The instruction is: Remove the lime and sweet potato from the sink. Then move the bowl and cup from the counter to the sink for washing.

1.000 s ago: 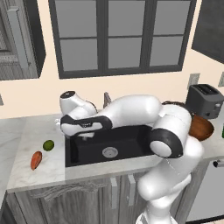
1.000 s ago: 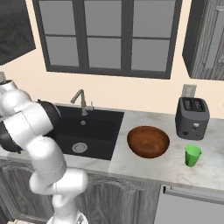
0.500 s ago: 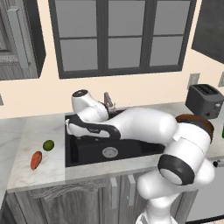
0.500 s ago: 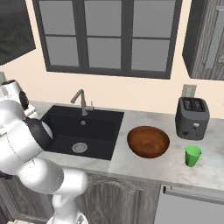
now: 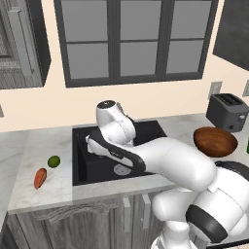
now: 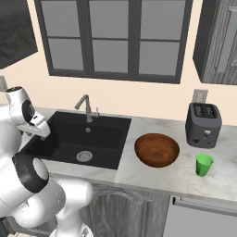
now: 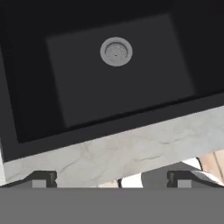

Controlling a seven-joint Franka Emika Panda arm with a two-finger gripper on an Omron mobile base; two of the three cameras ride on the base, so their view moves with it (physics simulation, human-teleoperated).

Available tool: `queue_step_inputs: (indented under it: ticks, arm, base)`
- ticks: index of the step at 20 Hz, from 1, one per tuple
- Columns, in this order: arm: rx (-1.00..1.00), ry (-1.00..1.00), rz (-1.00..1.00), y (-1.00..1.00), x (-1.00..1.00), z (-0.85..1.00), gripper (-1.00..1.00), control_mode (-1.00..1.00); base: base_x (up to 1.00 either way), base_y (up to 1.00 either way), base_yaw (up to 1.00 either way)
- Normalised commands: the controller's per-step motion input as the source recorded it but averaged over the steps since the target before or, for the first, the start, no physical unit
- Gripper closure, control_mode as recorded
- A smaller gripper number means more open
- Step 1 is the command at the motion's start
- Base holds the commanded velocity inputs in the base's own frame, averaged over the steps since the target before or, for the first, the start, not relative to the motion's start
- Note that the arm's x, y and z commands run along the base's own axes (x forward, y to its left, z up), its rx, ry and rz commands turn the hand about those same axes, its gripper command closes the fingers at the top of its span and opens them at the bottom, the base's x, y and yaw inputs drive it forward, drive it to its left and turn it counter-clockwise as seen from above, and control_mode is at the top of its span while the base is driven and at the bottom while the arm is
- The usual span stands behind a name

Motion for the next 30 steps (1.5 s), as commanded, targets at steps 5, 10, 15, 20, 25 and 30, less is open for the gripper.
queue_step_inputs:
  ticks: [5,10,15,20,25,30]
  arm:
    - [-0.04,0.0,0.22,-0.45,-0.24,0.1,-1.0,-1.0]
    - [-0.05,0.0,0.27,-0.45,-0.22,0.11,-1.0,-1.0]
    - [-0.06,0.0,0.26,-0.45,-0.25,0.13,-1.0,-1.0]
    - [-0.06,0.0,0.2,-0.47,-0.24,0.14,-1.0,-1.0]
    - [-0.05,0.01,0.16,-0.48,-0.19,0.12,-1.0,-1.0]
    - [-0.02,0.04,0.09,-0.5,-0.11,0.07,-1.0,-1.0]
  base:
    - [0.0,0.0,0.0]
    - [0.0,0.0,0.0]
    - [0.0,0.0,0.0]
    - [0.0,0.0,0.0]
    - [0.0,0.0,0.0]
    - [0.0,0.0,0.0]
